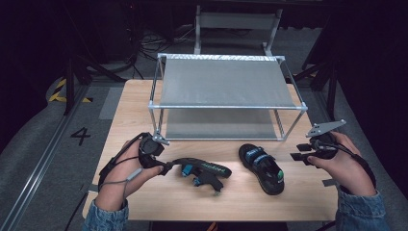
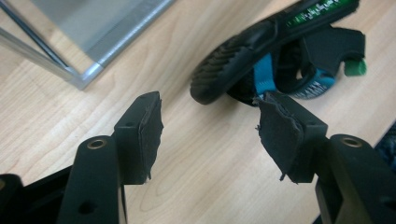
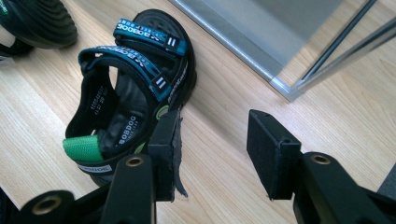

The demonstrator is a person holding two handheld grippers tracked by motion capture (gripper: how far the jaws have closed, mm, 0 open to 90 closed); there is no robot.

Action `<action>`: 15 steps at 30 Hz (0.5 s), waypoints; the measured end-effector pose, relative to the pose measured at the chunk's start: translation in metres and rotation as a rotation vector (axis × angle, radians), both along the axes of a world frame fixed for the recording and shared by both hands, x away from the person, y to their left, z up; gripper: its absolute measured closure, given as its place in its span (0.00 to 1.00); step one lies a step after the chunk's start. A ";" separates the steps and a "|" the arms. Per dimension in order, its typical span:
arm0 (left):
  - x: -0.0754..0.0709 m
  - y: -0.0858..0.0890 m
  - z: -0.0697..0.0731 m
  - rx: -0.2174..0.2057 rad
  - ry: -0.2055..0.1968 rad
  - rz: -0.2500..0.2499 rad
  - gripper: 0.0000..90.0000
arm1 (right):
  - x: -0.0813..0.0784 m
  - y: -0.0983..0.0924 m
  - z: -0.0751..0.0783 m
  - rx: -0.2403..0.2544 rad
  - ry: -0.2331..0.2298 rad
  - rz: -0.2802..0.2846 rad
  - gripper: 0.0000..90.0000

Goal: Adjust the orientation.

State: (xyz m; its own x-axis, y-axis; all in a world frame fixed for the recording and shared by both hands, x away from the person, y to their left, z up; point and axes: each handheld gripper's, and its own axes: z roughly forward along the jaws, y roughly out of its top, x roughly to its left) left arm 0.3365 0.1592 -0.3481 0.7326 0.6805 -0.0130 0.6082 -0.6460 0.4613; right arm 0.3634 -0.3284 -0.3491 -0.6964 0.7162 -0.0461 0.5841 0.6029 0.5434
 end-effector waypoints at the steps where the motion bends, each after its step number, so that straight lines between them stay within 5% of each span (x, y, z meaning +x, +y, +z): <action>1: 0.000 0.001 0.000 0.003 0.012 -0.002 0.44 | 0.000 -0.001 0.000 -0.002 0.003 -0.002 0.62; 4: 0.001 0.002 -0.001 0.032 0.028 -0.004 0.44 | 0.000 -0.001 -0.001 -0.002 0.009 -0.004 0.62; 8: 0.002 0.003 -0.001 0.020 0.056 0.000 0.46 | -0.002 -0.002 -0.003 0.008 0.024 -0.002 0.61; 15: 0.003 -0.001 0.002 0.014 0.042 -0.002 0.48 | -0.002 -0.004 -0.002 0.009 0.025 -0.013 0.61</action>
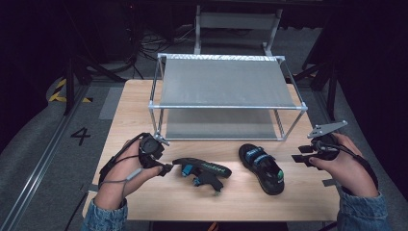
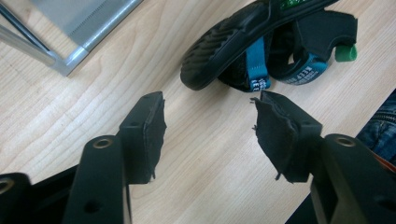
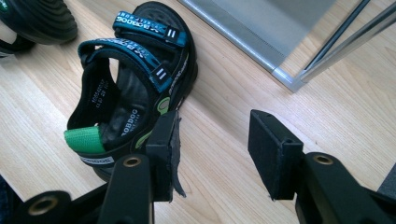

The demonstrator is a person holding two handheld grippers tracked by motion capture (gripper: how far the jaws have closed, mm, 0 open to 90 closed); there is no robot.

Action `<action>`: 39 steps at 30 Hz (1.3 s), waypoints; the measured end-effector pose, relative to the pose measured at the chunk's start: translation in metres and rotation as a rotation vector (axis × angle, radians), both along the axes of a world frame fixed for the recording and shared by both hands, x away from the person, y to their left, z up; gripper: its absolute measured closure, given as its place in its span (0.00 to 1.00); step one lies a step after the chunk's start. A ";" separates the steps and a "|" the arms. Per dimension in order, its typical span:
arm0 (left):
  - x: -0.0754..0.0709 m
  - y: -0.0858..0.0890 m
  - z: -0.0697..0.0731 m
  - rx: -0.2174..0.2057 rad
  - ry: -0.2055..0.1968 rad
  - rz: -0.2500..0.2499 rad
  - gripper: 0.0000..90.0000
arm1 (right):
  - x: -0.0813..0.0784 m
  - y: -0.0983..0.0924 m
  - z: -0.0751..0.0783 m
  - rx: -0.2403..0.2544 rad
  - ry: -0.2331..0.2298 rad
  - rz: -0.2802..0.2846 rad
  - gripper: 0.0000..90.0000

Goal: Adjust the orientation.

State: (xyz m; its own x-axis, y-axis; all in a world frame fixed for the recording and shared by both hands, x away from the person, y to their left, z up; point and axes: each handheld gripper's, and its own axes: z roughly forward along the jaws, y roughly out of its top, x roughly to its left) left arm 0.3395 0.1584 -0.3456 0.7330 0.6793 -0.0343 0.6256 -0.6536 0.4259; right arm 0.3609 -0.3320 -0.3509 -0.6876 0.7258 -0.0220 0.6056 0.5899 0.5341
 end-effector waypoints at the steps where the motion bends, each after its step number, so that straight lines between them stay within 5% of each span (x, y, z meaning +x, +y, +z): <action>1: 0.000 -0.001 0.001 -0.006 -0.005 -0.002 0.49 | 0.000 0.000 0.000 0.001 0.000 0.000 0.61; 7: 0.001 -0.012 0.004 -0.041 -0.002 -0.026 0.51 | -0.001 -0.002 -0.002 0.003 0.003 -0.005 0.61; 12: 0.004 -0.028 0.003 -0.064 -0.012 -0.092 0.51 | -0.005 -0.006 -0.003 0.003 0.009 -0.017 0.60; 20: 0.008 -0.054 -0.005 -0.054 -0.006 -0.174 0.51 | -0.011 -0.010 -0.005 0.002 0.019 -0.037 0.60; 27: 0.013 -0.075 -0.012 -0.026 -0.019 -0.239 0.80 | -0.014 -0.012 -0.007 -0.002 0.025 -0.040 0.59; 32: 0.020 -0.087 -0.022 -0.021 0.006 -0.251 0.97 | -0.016 -0.013 -0.009 -0.007 0.037 -0.049 0.59; 39: 0.030 -0.095 -0.031 -0.010 0.010 -0.246 1.00 | -0.021 -0.018 -0.010 -0.010 0.033 -0.066 0.59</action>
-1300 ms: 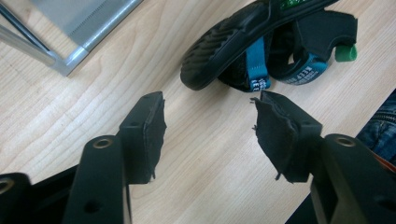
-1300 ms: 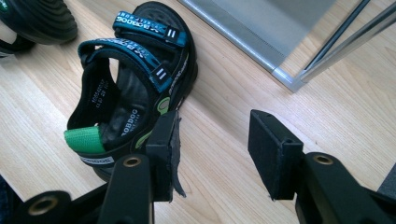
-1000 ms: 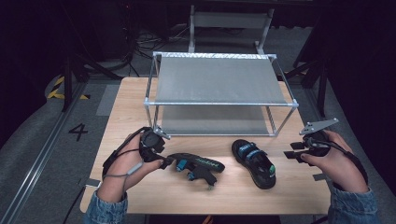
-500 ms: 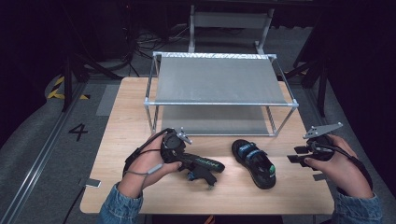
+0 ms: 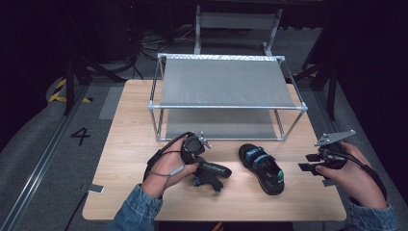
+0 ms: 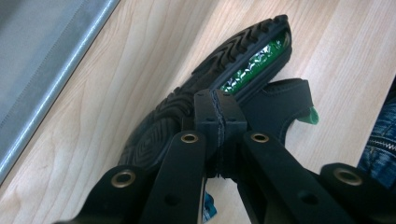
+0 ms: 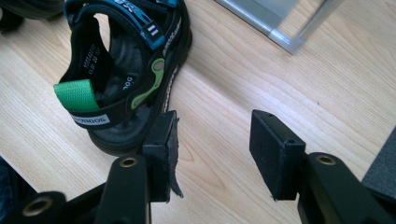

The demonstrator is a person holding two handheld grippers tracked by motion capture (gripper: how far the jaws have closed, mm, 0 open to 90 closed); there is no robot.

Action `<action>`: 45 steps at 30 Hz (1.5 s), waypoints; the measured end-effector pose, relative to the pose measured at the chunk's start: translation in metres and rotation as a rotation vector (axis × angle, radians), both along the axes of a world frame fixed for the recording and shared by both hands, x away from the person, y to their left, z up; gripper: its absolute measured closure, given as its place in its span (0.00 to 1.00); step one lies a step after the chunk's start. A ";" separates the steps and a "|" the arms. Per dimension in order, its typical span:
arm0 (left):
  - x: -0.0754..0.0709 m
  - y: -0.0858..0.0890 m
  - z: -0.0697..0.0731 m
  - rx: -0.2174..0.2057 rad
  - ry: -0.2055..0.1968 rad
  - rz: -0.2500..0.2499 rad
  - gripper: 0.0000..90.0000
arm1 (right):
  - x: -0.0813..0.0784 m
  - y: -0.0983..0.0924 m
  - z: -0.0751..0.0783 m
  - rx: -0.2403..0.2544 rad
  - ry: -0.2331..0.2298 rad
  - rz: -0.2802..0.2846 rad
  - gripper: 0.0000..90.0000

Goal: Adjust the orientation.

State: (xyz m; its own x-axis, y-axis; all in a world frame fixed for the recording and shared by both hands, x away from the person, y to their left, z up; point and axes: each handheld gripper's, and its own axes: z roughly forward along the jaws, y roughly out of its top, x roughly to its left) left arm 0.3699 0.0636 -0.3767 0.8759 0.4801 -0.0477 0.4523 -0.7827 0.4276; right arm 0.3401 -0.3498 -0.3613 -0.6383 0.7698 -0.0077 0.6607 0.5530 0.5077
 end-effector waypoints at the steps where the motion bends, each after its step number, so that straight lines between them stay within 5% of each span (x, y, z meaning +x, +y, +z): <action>1: 0.001 -0.001 -0.001 0.001 0.002 0.005 1.00 | -0.001 -0.001 0.000 -0.001 0.004 -0.004 0.59; 7: 0.005 -0.005 -0.002 0.011 0.010 -0.004 1.00 | -0.006 -0.004 0.000 0.000 0.003 -0.017 0.59; 18: 0.009 -0.015 -0.001 0.033 -0.081 0.009 1.00 | -0.012 -0.009 -0.003 -0.006 0.008 -0.036 0.58; 23: 0.022 -0.023 0.000 0.047 -0.114 0.030 1.00 | -0.018 -0.014 -0.003 -0.008 0.010 -0.052 0.58; 32: 0.047 -0.029 -0.004 0.035 -0.108 0.057 0.96 | -0.027 -0.021 -0.003 -0.011 0.010 -0.074 0.58; 37: 0.058 -0.030 -0.006 0.053 -0.126 0.118 0.74 | -0.035 -0.028 -0.005 -0.015 0.007 -0.100 0.57; 40: 0.062 -0.028 -0.001 0.039 -0.175 0.155 0.66 | -0.037 -0.029 -0.006 -0.015 0.012 -0.111 0.56; 45: 0.061 -0.022 0.008 -0.009 -0.208 0.210 0.65 | -0.039 -0.030 -0.007 -0.017 0.012 -0.116 0.56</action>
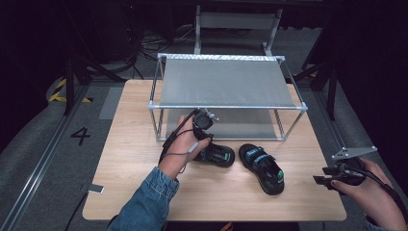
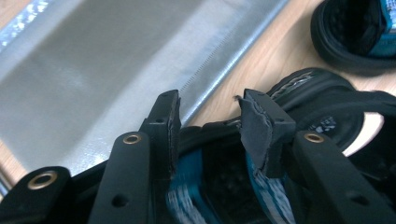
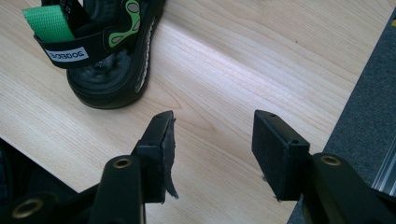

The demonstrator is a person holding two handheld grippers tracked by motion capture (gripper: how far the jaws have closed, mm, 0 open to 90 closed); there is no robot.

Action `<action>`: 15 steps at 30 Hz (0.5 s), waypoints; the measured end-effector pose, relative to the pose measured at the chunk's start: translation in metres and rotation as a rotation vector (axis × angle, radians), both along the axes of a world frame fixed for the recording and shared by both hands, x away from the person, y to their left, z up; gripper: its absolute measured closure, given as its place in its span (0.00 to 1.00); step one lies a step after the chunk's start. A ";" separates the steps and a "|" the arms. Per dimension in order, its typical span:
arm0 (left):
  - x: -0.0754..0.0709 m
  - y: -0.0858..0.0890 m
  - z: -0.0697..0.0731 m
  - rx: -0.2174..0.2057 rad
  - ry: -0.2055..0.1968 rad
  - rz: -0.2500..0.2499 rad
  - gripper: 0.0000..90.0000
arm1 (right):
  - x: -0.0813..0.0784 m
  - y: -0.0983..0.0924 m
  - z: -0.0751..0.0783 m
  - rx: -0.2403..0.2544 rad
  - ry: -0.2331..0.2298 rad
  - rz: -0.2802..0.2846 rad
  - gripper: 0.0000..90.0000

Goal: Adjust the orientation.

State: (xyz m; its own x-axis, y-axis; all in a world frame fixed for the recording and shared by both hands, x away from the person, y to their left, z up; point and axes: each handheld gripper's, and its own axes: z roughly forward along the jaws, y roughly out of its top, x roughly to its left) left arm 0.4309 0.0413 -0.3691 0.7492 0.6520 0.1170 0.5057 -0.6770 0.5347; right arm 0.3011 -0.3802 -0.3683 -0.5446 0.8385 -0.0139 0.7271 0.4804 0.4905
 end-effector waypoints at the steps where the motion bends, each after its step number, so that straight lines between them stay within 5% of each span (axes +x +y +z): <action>1: 0.000 0.001 0.000 -0.005 0.001 -0.001 0.64 | 0.000 0.000 0.001 -0.002 -0.003 0.002 0.56; 7: -0.004 0.009 0.009 -0.025 -0.008 0.030 0.59 | 0.000 0.000 0.002 0.001 -0.014 0.003 0.56; 15: -0.018 0.005 0.024 -0.083 -0.005 -0.034 0.57 | -0.001 0.000 0.002 -0.003 -0.013 0.003 0.56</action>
